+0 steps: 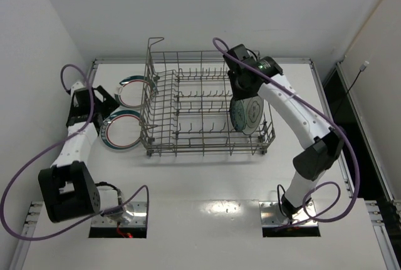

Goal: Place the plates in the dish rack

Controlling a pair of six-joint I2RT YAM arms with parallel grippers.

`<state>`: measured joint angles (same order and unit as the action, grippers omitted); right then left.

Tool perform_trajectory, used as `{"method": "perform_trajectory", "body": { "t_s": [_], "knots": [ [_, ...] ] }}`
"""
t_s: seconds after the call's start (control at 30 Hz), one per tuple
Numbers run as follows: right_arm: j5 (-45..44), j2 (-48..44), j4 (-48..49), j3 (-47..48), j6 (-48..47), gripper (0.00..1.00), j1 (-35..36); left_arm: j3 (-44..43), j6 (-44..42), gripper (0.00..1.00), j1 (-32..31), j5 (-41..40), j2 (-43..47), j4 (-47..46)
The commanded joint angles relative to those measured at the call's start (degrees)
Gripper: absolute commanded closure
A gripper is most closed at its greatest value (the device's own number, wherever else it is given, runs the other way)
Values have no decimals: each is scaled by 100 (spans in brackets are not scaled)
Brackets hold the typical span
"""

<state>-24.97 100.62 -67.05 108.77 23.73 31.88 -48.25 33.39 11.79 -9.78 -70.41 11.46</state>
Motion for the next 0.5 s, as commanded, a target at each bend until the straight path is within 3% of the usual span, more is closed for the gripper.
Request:
{"method": "perform_trajectory", "body": {
  "t_s": [0.0, 0.23, 0.47],
  "knots": [
    [527, -103, 437, -566, -210, 71, -15, -202, 475, 1, 638, 730, -499, 127],
    [801, -447, 1035, -1419, -368, 71, -138, 184, 827, 1, 1159, 1215, -588, 312],
    [1144, -394, 1115, -1543, -605, 73, -349, 1325, 1204, 3, 1519, 1998, -122, 146]
  ]
}}
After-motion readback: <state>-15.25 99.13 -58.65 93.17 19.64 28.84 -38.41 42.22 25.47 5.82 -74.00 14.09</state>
